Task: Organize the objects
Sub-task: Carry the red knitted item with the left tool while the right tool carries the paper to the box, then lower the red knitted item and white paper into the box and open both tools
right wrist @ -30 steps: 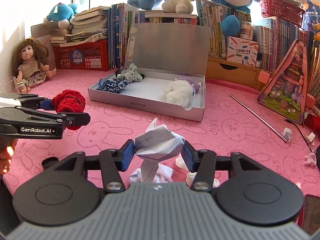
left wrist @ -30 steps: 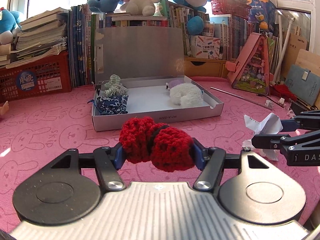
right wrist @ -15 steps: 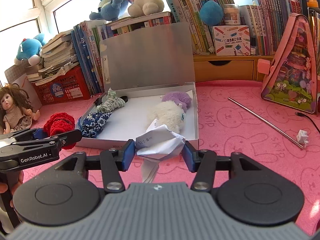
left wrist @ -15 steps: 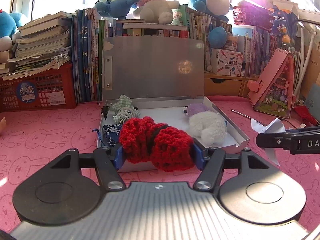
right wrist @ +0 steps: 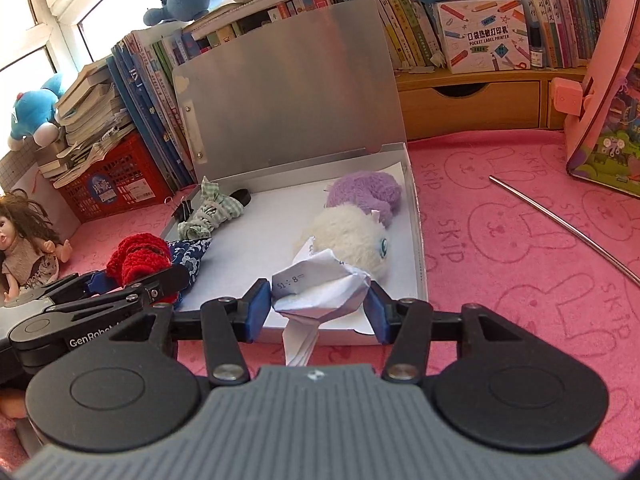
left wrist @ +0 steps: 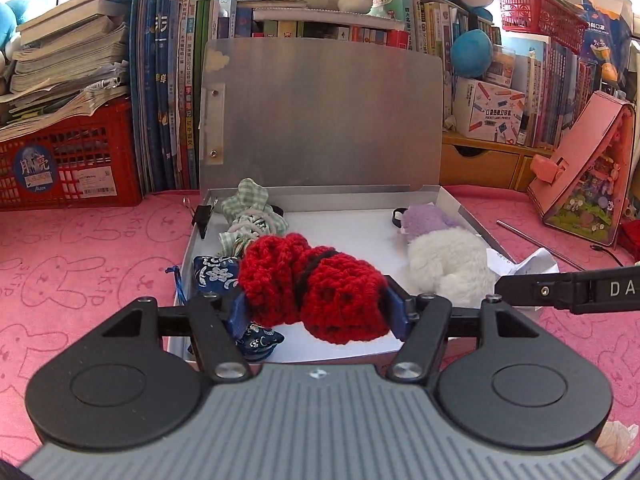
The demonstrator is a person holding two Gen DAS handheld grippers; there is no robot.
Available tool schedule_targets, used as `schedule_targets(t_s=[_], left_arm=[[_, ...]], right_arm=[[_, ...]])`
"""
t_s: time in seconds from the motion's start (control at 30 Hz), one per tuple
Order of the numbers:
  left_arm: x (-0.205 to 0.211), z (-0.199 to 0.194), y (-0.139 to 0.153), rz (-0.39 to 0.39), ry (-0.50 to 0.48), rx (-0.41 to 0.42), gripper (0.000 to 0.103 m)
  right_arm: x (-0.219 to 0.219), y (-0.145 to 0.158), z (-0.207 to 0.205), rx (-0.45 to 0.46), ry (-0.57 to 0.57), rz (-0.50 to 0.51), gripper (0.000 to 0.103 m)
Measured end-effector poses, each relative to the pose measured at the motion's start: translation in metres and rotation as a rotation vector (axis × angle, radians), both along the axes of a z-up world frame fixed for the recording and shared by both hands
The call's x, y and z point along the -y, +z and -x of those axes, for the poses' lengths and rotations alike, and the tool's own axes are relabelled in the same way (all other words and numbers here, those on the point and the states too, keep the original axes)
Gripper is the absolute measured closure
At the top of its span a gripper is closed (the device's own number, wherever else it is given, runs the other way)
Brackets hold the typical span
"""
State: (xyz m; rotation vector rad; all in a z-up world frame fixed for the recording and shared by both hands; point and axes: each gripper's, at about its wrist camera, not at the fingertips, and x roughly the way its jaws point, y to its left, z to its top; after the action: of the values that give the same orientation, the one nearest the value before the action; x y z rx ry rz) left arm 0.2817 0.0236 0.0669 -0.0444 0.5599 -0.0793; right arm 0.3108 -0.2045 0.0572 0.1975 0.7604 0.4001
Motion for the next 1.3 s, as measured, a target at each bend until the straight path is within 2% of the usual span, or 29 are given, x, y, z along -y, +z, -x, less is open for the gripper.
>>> schedule_targets(t_s=[0.13, 0.27, 0.43, 0.73, 0.93, 1.07, 1.17, 1.3], left_arm=[[0.000, -0.012, -0.008, -0.009, -0.001, -0.016, 0.034], [-0.003, -0.024, -0.018, -0.018, 0.004, -0.038, 0.034], [-0.004, -0.037, -0.024, -0.012, 0.019, -0.041, 0.034], [-0.005, -0.064, -0.030, -0.054, 0.044, -0.037, 0.034], [0.000, -0.065, -0.031, -0.079, 0.047, -0.034, 0.033], [0.000, -0.057, -0.026, -0.076, 0.041, -0.030, 0.031], [0.000, -0.048, -0.020, -0.076, 0.038, -0.016, 0.024], [0.003, -0.028, -0.006, -0.087, 0.024, 0.012, 0.022]], right_arm=[[-0.006, -0.013, -0.013, -0.049, -0.002, -0.022, 0.048], [-0.013, -0.022, -0.023, -0.061, -0.007, 0.003, 0.048], [-0.014, -0.025, -0.038, -0.060, -0.023, 0.003, 0.048], [-0.007, -0.028, -0.064, -0.057, -0.081, -0.004, 0.048], [-0.009, -0.030, -0.062, -0.057, -0.082, 0.001, 0.047], [-0.009, -0.026, -0.054, -0.043, -0.078, -0.003, 0.034], [-0.010, -0.018, -0.046, -0.021, -0.071, -0.004, 0.031], [-0.009, -0.004, -0.028, 0.026, -0.055, 0.015, 0.027]])
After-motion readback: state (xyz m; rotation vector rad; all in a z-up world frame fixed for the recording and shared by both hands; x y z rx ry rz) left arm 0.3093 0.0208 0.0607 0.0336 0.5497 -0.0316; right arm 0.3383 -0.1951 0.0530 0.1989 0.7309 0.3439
